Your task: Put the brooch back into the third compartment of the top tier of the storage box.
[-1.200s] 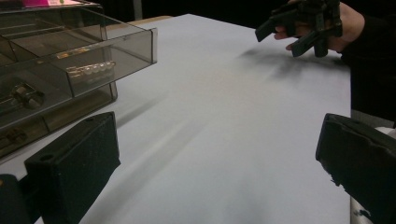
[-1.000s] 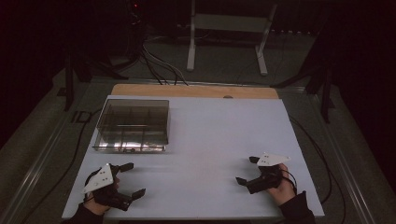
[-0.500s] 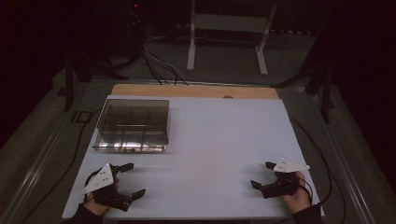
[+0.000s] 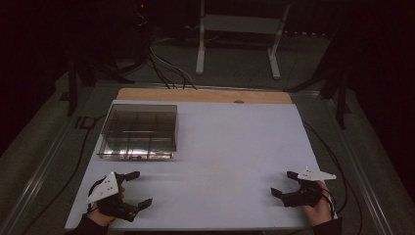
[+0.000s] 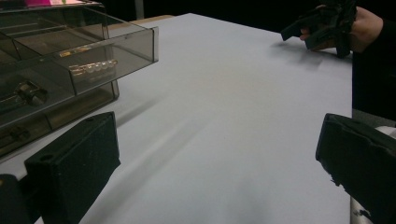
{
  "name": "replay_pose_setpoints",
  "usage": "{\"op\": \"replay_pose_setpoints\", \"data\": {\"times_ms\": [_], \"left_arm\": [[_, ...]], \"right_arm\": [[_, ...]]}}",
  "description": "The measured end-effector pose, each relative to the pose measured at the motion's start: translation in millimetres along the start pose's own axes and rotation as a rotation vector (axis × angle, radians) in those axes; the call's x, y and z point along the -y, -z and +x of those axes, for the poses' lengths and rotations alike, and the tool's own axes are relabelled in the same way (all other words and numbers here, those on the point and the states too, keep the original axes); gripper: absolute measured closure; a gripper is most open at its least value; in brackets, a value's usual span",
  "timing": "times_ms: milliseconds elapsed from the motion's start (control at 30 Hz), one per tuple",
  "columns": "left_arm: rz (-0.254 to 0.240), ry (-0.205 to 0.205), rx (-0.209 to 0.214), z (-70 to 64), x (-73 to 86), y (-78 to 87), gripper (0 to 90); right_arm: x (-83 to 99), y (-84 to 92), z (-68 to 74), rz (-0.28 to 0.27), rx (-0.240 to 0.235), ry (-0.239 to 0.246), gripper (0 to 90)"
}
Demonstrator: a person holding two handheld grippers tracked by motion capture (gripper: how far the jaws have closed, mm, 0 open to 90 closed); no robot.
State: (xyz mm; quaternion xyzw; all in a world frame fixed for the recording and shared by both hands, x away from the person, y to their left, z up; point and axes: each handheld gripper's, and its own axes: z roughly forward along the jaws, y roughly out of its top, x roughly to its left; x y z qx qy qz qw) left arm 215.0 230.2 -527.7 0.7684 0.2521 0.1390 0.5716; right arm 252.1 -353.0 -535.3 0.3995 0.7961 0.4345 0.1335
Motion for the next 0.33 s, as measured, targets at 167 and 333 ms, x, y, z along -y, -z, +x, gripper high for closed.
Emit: {"op": "replay_pose_setpoints", "data": {"times_ms": [167, 333], "left_arm": [[0.002, 0.0, -0.001, 0.2, 0.2, 0.0, 0.6], [-0.001, 0.0, 0.0, 0.0, -0.1, 0.5, 0.6]], "right_arm": [[-0.3, -3.4, 1.1, 0.016, -0.006, 0.006, 0.0], [-2.4, -1.1, 1.7, 0.001, -0.002, 0.014, 0.0]]}}
